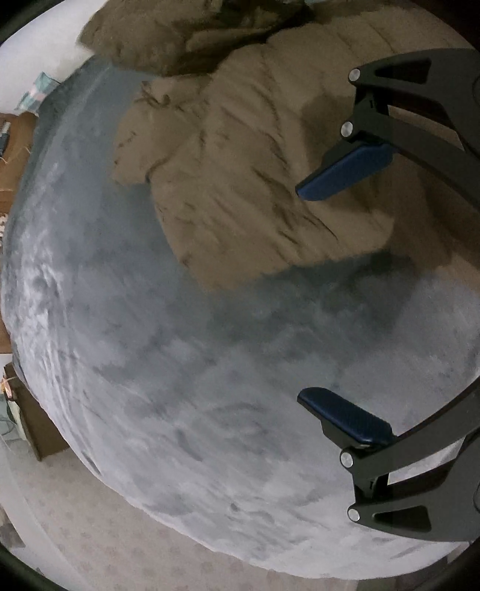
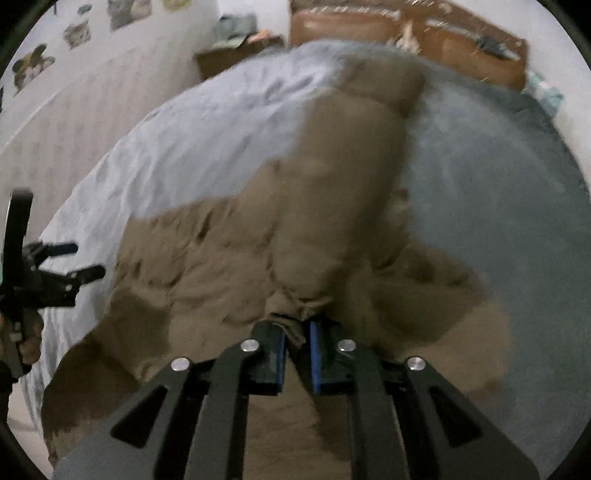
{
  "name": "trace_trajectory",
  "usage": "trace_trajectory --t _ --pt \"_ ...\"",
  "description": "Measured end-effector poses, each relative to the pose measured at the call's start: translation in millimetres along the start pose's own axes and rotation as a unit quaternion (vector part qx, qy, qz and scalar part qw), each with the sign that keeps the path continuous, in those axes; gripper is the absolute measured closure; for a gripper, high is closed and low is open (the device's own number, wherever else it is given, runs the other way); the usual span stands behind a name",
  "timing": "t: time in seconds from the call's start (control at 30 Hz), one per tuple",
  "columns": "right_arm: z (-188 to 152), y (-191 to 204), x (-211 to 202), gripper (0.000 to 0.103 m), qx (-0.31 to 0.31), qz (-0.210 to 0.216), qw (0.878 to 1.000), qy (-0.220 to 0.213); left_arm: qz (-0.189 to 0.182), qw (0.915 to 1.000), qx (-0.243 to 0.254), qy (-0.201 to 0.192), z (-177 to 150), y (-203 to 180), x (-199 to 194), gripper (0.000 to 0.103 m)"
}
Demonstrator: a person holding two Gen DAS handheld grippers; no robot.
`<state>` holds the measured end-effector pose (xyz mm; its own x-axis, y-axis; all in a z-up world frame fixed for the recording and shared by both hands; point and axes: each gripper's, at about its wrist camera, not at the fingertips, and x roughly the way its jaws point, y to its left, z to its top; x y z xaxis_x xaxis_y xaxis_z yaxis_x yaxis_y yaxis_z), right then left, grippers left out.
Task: Fold large clothes
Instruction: 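Open the right gripper to release the sleeve onto the jacket, then grasp the jacket side edge with the left gripper and lift it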
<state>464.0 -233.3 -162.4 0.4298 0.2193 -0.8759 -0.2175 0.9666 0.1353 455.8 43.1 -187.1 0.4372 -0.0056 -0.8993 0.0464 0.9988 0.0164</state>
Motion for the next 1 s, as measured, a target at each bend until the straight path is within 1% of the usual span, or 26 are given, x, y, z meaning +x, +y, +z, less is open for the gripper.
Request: trace_trajectory --t 0.07,0.13,0.2,0.27,0.4,0.5,0.53,0.6,0.63,0.7,0.73,0.77,0.8,0.83,0.9,0.93,0.97,1.0 --pt "-5.8 9.7 4.3 0.085 -0.005 0.003 1.000 0.013 0.007 1.0000 0.004 0.001 -5.4 2.2 -1.5 0.003" --pt "-9.7 12.6 1.3 0.071 -0.009 0.005 1.000 0.012 0.012 0.9999 0.006 0.000 -8.0 3.9 -4.7 0.003" --pt "-13.2 6.5 -5.3 0.042 0.007 0.013 1.000 0.011 0.014 0.9999 0.008 -0.002 -9.0 5.2 -11.0 0.003" --pt "-18.7 0.0 -12.8 0.042 0.012 0.018 1.000 0.005 0.012 0.9999 0.008 -0.004 -7.8 2.9 -14.5 0.003" --pt "-30.9 -20.2 -22.2 0.042 0.023 -0.004 1.000 0.001 0.002 0.9999 0.012 -0.007 -4.0 -12.0 -12.2 0.003" --pt "-39.1 -54.5 -37.6 0.042 0.068 -0.001 0.998 -0.011 -0.018 0.9996 0.019 -0.009 6.3 -33.7 -15.4 0.003" --pt "-41.0 -65.5 -41.3 0.042 0.079 -0.006 0.997 -0.013 -0.021 0.9995 0.022 -0.011 8.5 -41.8 -15.8 0.003" --pt "-44.1 -85.0 -47.7 0.042 0.091 -0.025 0.995 -0.016 -0.030 0.9990 0.029 -0.014 16.3 -59.9 -15.6 0.003" --pt "-47.5 -98.5 -52.2 0.041 0.101 -0.041 0.994 -0.017 -0.039 0.9987 0.029 -0.015 22.1 -70.5 -14.7 0.003" --pt "-54.4 -125.0 -59.5 0.040 0.127 -0.061 0.990 -0.022 -0.052 0.9982 0.029 -0.013 31.0 -86.1 -14.0 0.003" --pt "-57.2 -133.8 -60.8 0.039 0.138 -0.063 0.988 -0.023 -0.056 0.9979 0.031 -0.012 37.1 -97.2 -12.4 0.003" --pt "-61.5 -146.1 -61.9 0.037 0.154 -0.063 0.986 -0.024 -0.059 0.9977 0.033 -0.011 39.0 -103.8 -12.0 0.003" --pt "-63.5 -152.8 -61.2 0.031 0.163 -0.064 0.984 -0.022 -0.063 0.9974 0.036 -0.008 42.8 -112.1 -8.8 0.003" --pt "-67.4 -162.1 -57.7 0.029 0.176 -0.063 0.982 -0.014 -0.065 0.9970 0.041 -0.001 46.9 -122.8 -3.1 0.003" --pt "-75.5 -176.9 -48.0 0.029 0.199 -0.052 0.979 -0.003 -0.066 0.9967 0.047 0.008 48.8 -133.8 6.0 0.003" --pt "-78.2 -181.2 -43.7 0.029 0.208 -0.047 0.977 0.001 -0.068 0.9963 0.050 0.013 50.0 -141.4 11.6 0.006" --pt "-81.6 -186.0 -38.1 0.029 0.218 -0.040 0.975 0.005 -0.068 0.9962 0.052 0.015 49.9 -144.1 13.8 0.010" --pt "-84.9 -190.6 -31.5 0.029 0.229 -0.031 0.973 0.008 -0.067 0.9957 0.060 0.020 50.2 -150.5 17.6 0.024"
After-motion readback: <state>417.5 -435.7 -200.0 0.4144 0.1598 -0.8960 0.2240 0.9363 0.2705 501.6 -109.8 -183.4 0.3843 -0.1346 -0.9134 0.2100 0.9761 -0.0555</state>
